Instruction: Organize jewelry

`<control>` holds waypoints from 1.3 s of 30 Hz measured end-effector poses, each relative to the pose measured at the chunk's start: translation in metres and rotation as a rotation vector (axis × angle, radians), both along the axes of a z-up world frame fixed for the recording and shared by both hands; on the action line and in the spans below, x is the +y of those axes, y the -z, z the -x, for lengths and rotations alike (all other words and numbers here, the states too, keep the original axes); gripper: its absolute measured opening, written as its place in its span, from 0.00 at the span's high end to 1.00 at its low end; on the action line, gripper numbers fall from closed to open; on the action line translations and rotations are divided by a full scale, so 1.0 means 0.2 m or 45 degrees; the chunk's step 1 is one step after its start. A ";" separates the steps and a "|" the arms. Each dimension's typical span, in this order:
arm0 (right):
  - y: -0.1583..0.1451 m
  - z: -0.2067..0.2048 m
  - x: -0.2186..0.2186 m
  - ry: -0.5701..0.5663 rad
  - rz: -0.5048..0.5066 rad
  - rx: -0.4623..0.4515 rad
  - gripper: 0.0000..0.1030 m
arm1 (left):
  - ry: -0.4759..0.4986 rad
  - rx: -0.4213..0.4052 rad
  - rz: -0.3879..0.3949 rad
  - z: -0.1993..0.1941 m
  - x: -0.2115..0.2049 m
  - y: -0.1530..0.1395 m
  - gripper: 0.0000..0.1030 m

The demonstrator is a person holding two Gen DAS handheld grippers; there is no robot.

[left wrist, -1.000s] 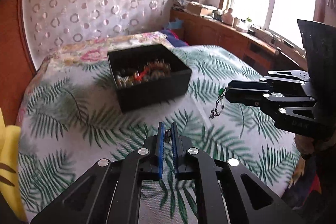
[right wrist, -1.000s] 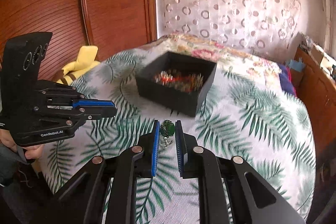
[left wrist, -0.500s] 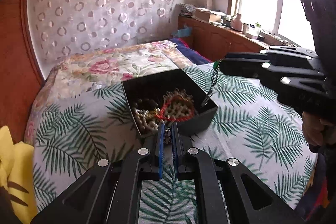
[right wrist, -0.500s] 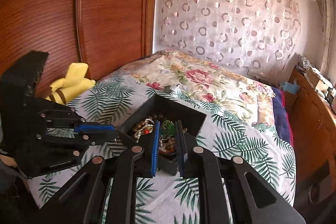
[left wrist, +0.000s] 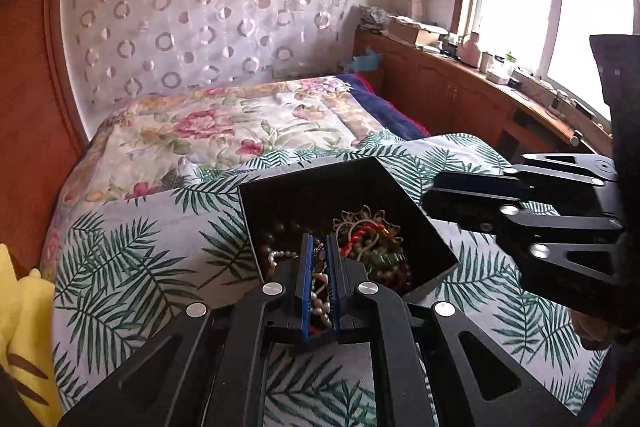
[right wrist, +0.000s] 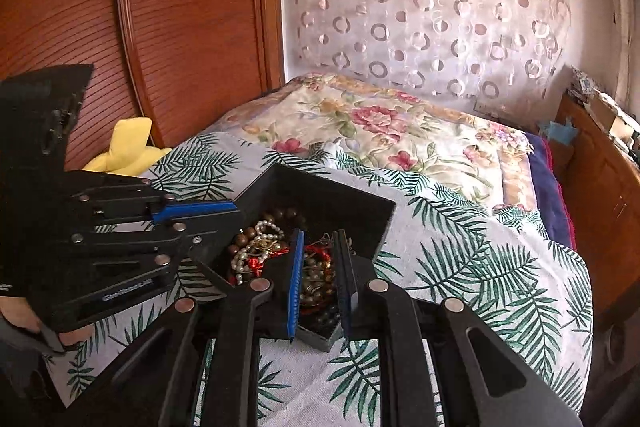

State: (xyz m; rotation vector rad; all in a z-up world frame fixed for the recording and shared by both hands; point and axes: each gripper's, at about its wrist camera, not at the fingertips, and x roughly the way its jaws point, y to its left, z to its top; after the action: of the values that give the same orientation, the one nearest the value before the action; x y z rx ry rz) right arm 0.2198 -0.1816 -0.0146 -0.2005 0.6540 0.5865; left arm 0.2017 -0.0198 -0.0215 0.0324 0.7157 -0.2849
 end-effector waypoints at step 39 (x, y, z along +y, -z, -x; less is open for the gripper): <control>-0.09 0.64 -0.30 0.260 -0.258 -0.219 0.15 | -0.310 -0.249 -0.053 0.70 0.09 -0.23 0.07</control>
State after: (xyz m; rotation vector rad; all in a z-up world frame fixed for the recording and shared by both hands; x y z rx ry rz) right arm 0.0923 -0.2423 0.0025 0.0060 0.4384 0.4295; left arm 0.0623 -0.0019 0.0252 0.0124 0.5245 -0.0323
